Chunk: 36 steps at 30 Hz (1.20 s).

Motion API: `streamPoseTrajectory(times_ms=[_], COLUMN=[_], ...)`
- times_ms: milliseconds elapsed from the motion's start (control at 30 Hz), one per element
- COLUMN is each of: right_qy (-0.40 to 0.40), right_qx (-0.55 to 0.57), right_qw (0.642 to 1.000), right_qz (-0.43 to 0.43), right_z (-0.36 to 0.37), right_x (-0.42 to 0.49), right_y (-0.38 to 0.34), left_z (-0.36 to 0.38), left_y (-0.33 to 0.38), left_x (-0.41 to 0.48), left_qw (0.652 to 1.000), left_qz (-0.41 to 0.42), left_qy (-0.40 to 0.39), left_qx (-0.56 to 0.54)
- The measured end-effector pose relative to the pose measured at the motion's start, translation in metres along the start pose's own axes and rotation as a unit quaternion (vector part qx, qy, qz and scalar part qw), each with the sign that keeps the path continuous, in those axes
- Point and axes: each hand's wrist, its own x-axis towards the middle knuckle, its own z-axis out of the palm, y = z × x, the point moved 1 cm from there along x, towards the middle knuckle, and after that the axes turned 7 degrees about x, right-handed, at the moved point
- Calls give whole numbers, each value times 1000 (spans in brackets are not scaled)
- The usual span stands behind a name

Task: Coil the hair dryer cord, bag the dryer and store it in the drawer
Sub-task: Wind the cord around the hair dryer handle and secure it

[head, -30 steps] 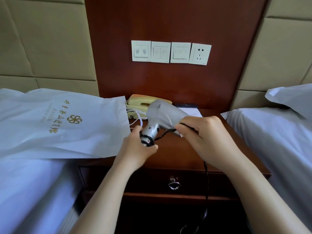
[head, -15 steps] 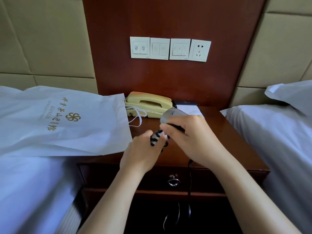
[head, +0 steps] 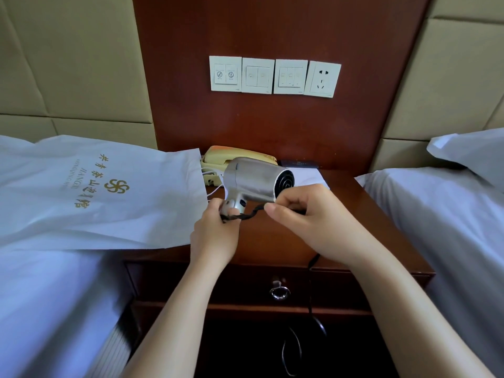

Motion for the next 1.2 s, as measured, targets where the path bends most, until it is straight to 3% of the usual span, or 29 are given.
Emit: streamPoseTrajectory(times_ms=[167, 467, 633, 733, 933, 1100, 1200], right_qy=[-79, 178, 234, 245, 226, 164, 25], right_qx=[-18, -2, 20, 21, 46, 32, 3], right_qw=[994, 984, 972, 969, 970, 980, 991], right_qz=[70, 3, 13, 22, 83, 110, 132], right_z=[-22, -35, -39, -40, -35, -25, -18], right_x=[-2, 5, 11, 13, 14, 10, 3], right_y=[7, 28, 53, 65, 94, 98, 95], left_z=[-8, -23, -23, -22, -27, -29, -31], left_y=[-5, -4, 2, 9, 22, 22, 11], left_x=[0, -6, -12, -17, -29, -23, -10], left_qw=[999, 991, 969, 953, 894, 874, 880], left_qz=[40, 86, 124, 95, 34, -41, -103], left_qy=[20, -97, -214, -287, -361, -287, -227], left_qx=[-24, 46, 14, -34, -263, -390, -405])
